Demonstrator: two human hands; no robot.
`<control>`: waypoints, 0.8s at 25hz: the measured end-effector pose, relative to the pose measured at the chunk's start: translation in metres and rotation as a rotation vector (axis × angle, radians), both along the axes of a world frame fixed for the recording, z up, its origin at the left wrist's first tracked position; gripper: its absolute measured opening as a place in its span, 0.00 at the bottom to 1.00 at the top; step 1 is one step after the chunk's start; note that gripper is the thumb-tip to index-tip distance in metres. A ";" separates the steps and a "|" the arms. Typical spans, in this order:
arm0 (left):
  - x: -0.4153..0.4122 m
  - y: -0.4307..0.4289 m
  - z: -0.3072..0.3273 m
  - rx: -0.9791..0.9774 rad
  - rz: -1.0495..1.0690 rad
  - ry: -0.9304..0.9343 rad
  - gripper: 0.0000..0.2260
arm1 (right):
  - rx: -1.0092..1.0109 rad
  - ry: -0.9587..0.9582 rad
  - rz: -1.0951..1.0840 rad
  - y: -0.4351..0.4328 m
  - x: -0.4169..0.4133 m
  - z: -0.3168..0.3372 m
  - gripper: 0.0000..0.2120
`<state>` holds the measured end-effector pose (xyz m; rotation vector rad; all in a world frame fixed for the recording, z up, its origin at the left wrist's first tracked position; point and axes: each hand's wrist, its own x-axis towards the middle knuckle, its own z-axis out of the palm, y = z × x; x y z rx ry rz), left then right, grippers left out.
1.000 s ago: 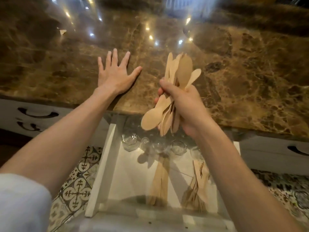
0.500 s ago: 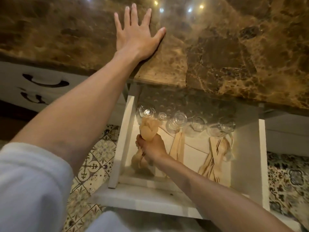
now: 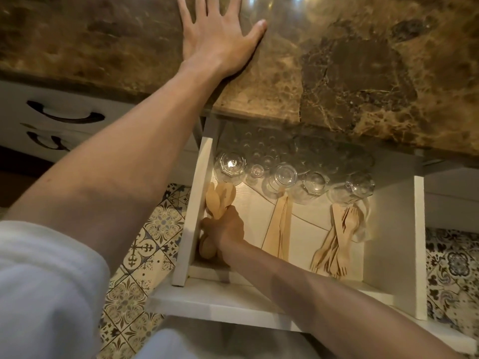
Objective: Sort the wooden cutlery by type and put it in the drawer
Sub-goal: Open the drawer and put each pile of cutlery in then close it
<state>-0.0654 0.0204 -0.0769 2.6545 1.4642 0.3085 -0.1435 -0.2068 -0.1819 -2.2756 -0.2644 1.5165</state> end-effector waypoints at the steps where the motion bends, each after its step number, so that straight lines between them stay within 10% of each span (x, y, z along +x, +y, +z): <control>1: -0.001 0.000 0.000 -0.004 0.001 -0.001 0.32 | 0.005 0.011 -0.017 -0.002 -0.001 0.002 0.21; 16: 0.001 -0.004 0.007 -0.049 -0.001 -0.020 0.30 | 0.047 0.191 -0.227 -0.007 0.030 0.028 0.24; 20: 0.002 -0.027 0.020 0.073 -0.165 -0.162 0.19 | 0.291 0.307 -0.409 -0.012 0.055 0.072 0.07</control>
